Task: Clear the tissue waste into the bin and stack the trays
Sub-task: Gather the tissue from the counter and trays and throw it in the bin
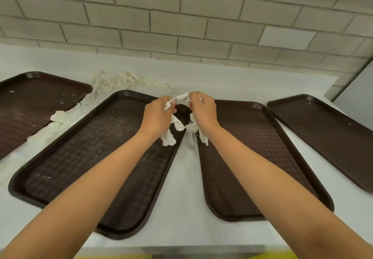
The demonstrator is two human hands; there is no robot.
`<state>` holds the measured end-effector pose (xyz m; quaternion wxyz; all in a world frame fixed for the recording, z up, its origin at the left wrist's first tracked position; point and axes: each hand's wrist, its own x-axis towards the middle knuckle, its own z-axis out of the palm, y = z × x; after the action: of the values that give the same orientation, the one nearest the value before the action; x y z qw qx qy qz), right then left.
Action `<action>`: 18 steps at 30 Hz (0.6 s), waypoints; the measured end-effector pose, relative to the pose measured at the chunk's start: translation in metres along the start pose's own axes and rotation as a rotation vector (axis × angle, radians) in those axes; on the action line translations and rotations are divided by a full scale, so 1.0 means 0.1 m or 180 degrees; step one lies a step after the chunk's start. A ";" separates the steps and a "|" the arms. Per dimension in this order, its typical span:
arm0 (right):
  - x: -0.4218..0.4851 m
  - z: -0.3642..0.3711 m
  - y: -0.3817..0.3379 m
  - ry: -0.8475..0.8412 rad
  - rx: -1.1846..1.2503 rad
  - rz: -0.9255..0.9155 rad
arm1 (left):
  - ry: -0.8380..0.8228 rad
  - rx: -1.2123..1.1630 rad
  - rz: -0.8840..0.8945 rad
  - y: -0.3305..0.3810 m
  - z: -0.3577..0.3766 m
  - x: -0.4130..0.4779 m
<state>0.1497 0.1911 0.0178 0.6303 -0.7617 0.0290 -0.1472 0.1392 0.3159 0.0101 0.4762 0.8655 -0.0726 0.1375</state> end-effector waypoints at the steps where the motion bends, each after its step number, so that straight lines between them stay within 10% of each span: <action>1: -0.05 -0.04 -0.02 0.0012 0.0012 -0.0016 | 0.0035 0.0088 0.0064 0.03 0.00 -0.07; 18: -1.67 -0.88 -0.22 0.0087 -0.0021 0.0080 | 0.0076 -0.0203 -0.0329 0.69 0.08 -1.71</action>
<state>-0.0356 0.1503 0.0225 0.6291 -0.7613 0.0477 -0.1495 -0.0396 0.2713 0.0089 0.5108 0.8508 -0.0265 0.1207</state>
